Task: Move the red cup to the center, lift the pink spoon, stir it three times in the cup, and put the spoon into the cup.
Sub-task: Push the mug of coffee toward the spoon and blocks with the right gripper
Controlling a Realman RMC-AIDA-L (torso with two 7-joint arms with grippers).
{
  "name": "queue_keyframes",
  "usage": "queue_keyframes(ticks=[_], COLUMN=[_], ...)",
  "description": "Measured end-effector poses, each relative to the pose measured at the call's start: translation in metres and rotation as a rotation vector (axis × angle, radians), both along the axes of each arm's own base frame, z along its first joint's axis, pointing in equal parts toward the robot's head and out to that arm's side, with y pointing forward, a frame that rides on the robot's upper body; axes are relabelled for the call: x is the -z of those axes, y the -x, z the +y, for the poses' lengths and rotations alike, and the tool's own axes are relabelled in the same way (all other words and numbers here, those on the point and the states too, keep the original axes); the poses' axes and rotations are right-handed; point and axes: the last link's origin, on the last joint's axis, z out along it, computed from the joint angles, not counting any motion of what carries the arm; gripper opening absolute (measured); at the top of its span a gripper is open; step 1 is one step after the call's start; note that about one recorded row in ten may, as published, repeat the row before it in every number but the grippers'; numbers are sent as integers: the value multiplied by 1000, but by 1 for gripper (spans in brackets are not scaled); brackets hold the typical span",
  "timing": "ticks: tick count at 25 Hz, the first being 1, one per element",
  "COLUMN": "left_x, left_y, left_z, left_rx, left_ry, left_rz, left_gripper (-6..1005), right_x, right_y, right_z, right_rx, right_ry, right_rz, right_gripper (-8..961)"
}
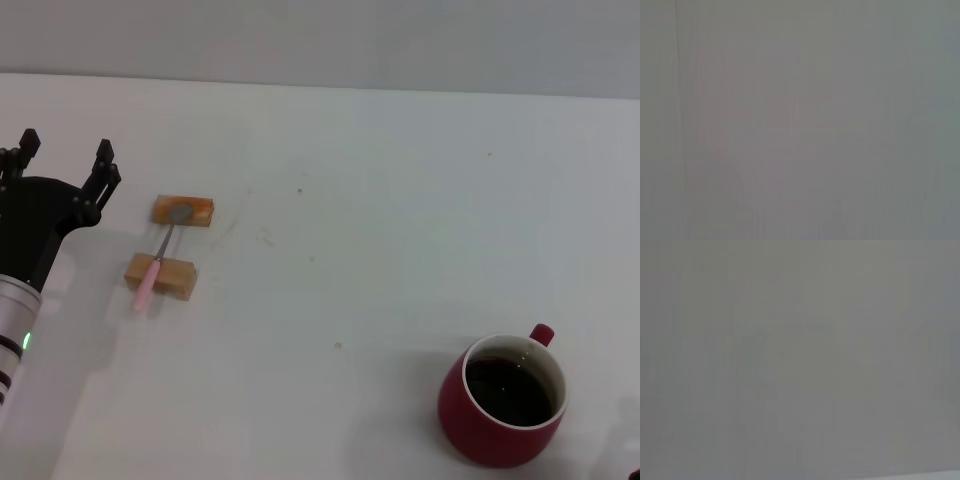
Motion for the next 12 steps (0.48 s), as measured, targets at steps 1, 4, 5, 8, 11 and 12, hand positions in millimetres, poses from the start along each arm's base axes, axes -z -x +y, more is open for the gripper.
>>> queue_keyframes(ticks=[1, 4, 5, 8, 11, 12], left_x=[0, -1, -1, -1, -1, -1], left_y=[0, 0, 0, -1, -2, -2], left_z=[0, 1, 1, 2, 3, 3], left_rx=[0, -1, -1, 1, 4, 5], left_ry=[0, -3, -4, -5, -5, -5], left_rz=[0, -3, -4, -4, -4, -4], left_gripper=[837, 837, 837, 837, 837, 837], right_x=[1, 6, 7, 11, 14, 15], right_y=[0, -1, -1, -1, -1, -2], right_z=[-2, -6, -7, -9, -9, -10], right_rx=[6, 25, 30, 37, 43, 46], right_ry=[9, 37, 47, 74, 93, 101], right_rz=[2, 12, 13, 17, 22, 24], right_gripper=[0, 0, 0, 0, 0, 0])
